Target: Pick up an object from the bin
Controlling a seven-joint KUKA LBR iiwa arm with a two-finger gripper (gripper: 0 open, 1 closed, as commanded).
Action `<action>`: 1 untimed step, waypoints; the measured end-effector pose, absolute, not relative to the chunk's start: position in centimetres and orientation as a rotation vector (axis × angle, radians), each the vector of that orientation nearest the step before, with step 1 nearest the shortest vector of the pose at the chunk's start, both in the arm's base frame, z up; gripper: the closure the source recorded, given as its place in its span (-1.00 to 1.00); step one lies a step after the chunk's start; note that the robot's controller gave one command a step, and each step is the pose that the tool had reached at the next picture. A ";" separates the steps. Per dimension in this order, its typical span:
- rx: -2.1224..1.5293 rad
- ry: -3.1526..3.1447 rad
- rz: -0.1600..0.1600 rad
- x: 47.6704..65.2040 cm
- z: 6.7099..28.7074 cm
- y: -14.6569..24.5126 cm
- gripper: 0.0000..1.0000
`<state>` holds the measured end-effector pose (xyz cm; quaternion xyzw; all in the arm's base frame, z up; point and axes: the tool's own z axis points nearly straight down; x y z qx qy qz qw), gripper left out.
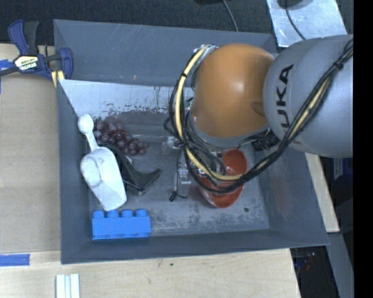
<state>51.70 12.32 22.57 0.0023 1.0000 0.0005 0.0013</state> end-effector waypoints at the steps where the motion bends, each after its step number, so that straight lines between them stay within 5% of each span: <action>1: 0.007 3.139 0.001 51.7 22.6 12.3 -1.00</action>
Offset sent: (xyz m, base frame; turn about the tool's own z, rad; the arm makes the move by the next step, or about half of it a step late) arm -0.0072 0.0037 -0.0781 -0.2370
